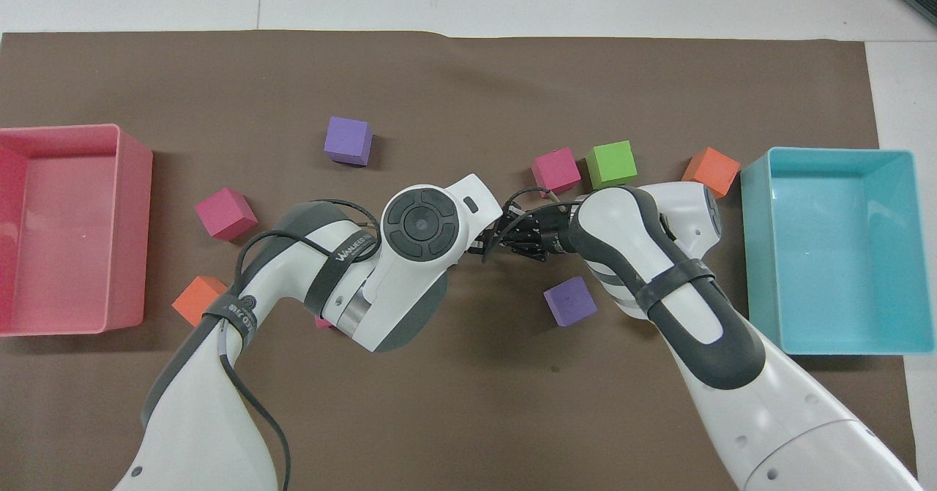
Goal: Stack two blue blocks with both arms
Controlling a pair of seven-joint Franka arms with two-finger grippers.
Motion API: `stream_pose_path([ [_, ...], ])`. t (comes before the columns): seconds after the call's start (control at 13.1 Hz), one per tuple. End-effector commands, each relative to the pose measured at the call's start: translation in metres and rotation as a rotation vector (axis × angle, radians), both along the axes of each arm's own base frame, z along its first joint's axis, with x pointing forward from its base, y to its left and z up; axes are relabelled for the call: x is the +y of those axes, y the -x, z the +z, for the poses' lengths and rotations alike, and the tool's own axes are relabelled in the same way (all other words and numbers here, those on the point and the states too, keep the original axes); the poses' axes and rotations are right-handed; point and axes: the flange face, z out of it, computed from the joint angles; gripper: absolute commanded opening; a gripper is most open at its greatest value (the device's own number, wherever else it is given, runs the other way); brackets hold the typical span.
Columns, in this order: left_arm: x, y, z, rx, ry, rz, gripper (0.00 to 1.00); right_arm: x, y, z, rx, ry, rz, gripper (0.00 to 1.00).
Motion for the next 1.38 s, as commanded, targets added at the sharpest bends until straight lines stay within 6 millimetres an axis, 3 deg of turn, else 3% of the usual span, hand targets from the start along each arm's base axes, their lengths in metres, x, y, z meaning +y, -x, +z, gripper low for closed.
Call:
stream_pose_path([
  [0.0,0.0054,0.0091,0.0064,-0.027,-0.006,0.013,0.53,-0.0039,0.0062,0.0042,-0.029,0.003,0.002,0.0],
  [0.54,0.0101,0.0163,0.006,-0.021,-0.009,0.013,0.59,-0.0037,0.0058,0.0048,-0.03,0.003,0.002,0.0],
  [1.15,0.0083,0.0145,0.0069,-0.043,0.01,0.01,0.6,-0.0047,0.0059,0.0042,-0.029,0.004,0.001,0.0],
  [1.22,0.0083,0.0145,0.0069,-0.043,0.01,0.01,0.66,-0.0045,0.0055,0.0048,-0.031,0.003,0.001,0.0],
  [1.3,0.0076,0.015,0.0069,-0.043,0.011,0.008,0.8,-0.0047,0.0059,0.0042,-0.029,0.004,0.001,0.0],
])
